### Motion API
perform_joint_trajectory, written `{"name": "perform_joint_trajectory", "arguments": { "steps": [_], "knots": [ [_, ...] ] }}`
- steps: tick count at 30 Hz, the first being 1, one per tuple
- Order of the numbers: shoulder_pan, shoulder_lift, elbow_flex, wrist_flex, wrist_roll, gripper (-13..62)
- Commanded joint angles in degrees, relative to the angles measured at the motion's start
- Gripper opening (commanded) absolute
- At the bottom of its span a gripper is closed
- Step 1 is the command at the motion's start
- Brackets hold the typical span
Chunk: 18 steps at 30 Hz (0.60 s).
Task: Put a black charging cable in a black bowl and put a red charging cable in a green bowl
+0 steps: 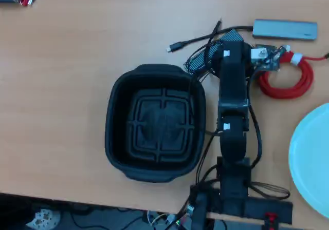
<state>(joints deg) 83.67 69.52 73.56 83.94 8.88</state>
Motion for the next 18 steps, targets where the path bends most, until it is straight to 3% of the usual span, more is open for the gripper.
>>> {"name": "perform_joint_trajectory", "arguments": {
  "steps": [1, 18],
  "knots": [
    [0.1, 7.9, -6.7, 0.7, 0.4, -6.4],
    [-0.4, 39.6, -6.3, -1.0, 0.8, -6.4]
  ]
}}
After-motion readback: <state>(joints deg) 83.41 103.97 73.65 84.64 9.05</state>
